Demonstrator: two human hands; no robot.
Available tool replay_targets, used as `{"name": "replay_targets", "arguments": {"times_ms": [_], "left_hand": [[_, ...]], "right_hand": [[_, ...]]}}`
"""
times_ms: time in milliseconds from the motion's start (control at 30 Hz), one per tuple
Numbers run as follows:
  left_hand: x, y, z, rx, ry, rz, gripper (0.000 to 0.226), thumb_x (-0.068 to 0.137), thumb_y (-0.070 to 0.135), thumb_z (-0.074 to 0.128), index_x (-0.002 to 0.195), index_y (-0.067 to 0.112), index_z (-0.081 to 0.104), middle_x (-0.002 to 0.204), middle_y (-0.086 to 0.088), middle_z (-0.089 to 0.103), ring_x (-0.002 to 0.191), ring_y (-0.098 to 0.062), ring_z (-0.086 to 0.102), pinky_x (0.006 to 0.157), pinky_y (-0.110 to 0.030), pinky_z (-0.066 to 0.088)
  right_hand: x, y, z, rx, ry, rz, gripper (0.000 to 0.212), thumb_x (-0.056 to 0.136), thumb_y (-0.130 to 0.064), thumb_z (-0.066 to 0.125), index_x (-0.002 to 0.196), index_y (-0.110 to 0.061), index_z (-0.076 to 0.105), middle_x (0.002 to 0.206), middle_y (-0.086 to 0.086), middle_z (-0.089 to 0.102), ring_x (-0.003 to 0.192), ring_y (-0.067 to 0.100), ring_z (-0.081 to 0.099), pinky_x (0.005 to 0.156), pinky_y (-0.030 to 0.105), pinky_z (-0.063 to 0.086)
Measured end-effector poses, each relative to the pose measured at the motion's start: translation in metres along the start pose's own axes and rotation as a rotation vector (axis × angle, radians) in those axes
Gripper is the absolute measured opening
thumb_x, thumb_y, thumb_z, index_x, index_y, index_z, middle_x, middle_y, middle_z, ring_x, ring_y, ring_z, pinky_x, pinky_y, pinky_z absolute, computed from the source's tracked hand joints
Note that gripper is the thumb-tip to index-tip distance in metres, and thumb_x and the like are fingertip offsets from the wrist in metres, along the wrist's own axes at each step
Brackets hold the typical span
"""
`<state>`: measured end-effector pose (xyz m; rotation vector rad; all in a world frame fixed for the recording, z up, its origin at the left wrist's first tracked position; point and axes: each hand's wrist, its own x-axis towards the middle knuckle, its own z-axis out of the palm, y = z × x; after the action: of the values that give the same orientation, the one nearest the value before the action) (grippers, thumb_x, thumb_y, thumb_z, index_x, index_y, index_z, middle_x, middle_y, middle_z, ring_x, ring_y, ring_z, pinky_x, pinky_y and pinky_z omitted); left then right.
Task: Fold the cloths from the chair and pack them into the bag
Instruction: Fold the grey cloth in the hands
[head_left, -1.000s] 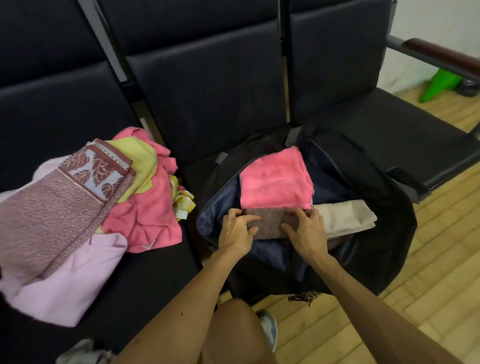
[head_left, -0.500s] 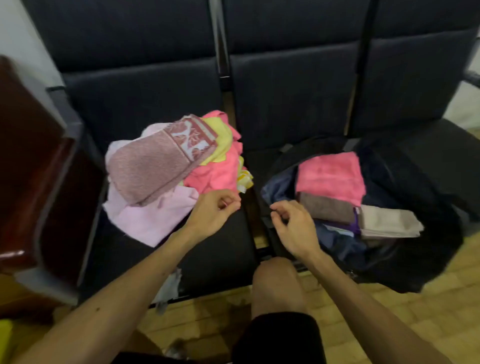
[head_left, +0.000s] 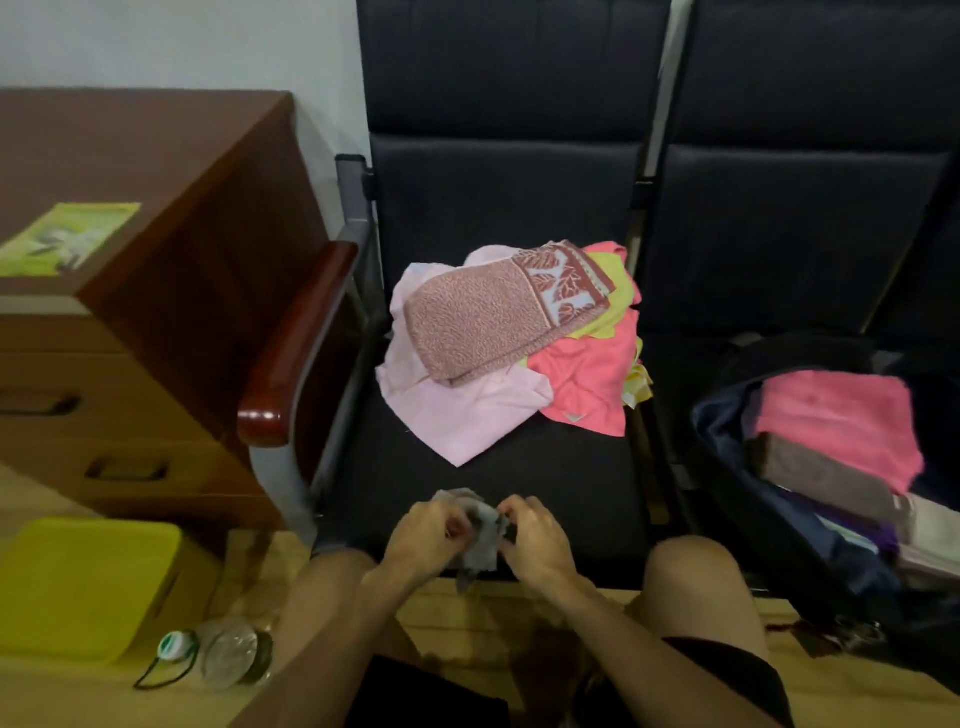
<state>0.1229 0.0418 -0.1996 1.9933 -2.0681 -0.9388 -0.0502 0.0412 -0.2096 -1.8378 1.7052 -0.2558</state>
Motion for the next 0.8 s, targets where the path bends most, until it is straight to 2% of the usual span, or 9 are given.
{"name": "replay_targets", "arguments": {"times_ms": [100,167,233,300,433,567,633,733,800], "left_hand": [[0.004,-0.014,0.023,0.085,-0.06,0.047,0.052,0.08,0.037,0.074,0.128,0.036,0.055,0.136,0.011,0.047,0.123,-0.011,0.05,0.105,-0.034,0.045],[0.001,-0.018,0.032,0.25,-0.011,0.137,0.062,0.087,0.038,0.068,0.143,0.031,0.043,0.151,0.005,0.038,0.14,-0.016,0.035,0.115,-0.035,0.03],[0.004,-0.021,0.038,0.298,0.012,0.175,0.062,0.092,0.033,0.063,0.148,0.027,0.038,0.156,0.002,0.034,0.145,-0.019,0.03,0.118,-0.034,0.024],[0.009,-0.024,0.041,0.266,0.024,0.205,0.052,0.095,0.026,0.059,0.145,0.022,0.046,0.151,-0.001,0.042,0.14,-0.02,0.038,0.116,-0.032,0.03],[0.01,-0.026,0.038,0.141,0.177,0.168,0.026,0.1,0.021,0.051,0.117,0.018,0.07,0.115,-0.004,0.069,0.109,-0.022,0.063,0.092,-0.029,0.046],[0.004,-0.015,0.03,-0.077,0.198,0.106,0.019,0.101,0.022,0.049,0.092,0.024,0.066,0.092,0.002,0.069,0.082,-0.012,0.064,0.07,-0.022,0.047],[0.004,-0.01,0.023,-0.189,0.195,0.111,0.022,0.098,0.02,0.055,0.079,0.028,0.062,0.081,0.01,0.065,0.073,-0.006,0.061,0.066,-0.025,0.048],[0.001,0.003,0.001,-0.329,0.222,0.156,0.02,0.095,0.018,0.06,0.079,0.029,0.066,0.074,0.012,0.066,0.072,-0.005,0.063,0.066,-0.027,0.052],[-0.001,0.02,-0.021,-0.364,0.22,0.183,0.014,0.095,0.024,0.061,0.088,0.031,0.071,0.082,0.013,0.071,0.079,-0.003,0.067,0.07,-0.024,0.055]], "right_hand": [[0.007,0.0,0.006,-0.015,-0.042,0.008,0.024,0.092,-0.028,0.064,0.113,-0.03,0.054,0.115,-0.006,0.052,0.107,0.014,0.053,0.087,0.026,0.046],[0.011,-0.001,0.008,-0.04,-0.037,0.002,0.019,0.093,-0.027,0.063,0.111,-0.028,0.058,0.113,-0.006,0.054,0.103,0.013,0.055,0.084,0.025,0.046],[0.014,-0.002,0.009,-0.078,-0.021,-0.003,0.011,0.095,-0.025,0.061,0.106,-0.026,0.063,0.11,-0.005,0.058,0.095,0.01,0.054,0.079,0.024,0.045],[0.015,-0.001,0.009,-0.079,-0.015,0.007,0.009,0.097,-0.022,0.058,0.102,-0.024,0.065,0.107,-0.004,0.061,0.092,0.009,0.054,0.076,0.023,0.044],[0.015,0.009,0.007,-0.029,-0.045,0.058,0.009,0.097,-0.022,0.057,0.1,-0.026,0.064,0.104,-0.006,0.061,0.094,0.008,0.057,0.08,0.025,0.052],[0.005,0.014,0.002,0.011,-0.054,0.057,0.007,0.096,-0.024,0.059,0.102,-0.028,0.061,0.107,-0.006,0.058,0.098,0.009,0.055,0.086,0.028,0.052],[-0.003,0.01,-0.005,0.101,-0.049,0.007,0.013,0.095,-0.032,0.06,0.107,-0.033,0.056,0.113,-0.011,0.052,0.104,0.005,0.05,0.089,0.024,0.048],[-0.012,-0.01,-0.028,0.22,-0.048,-0.086,0.033,0.086,-0.054,0.063,0.111,-0.033,0.057,0.113,-0.014,0.054,0.106,0.004,0.049,0.087,0.022,0.046],[-0.013,-0.021,-0.047,0.166,0.023,-0.166,0.039,0.078,-0.055,0.068,0.104,-0.028,0.061,0.102,-0.012,0.059,0.098,0.006,0.052,0.081,0.026,0.049]]}}
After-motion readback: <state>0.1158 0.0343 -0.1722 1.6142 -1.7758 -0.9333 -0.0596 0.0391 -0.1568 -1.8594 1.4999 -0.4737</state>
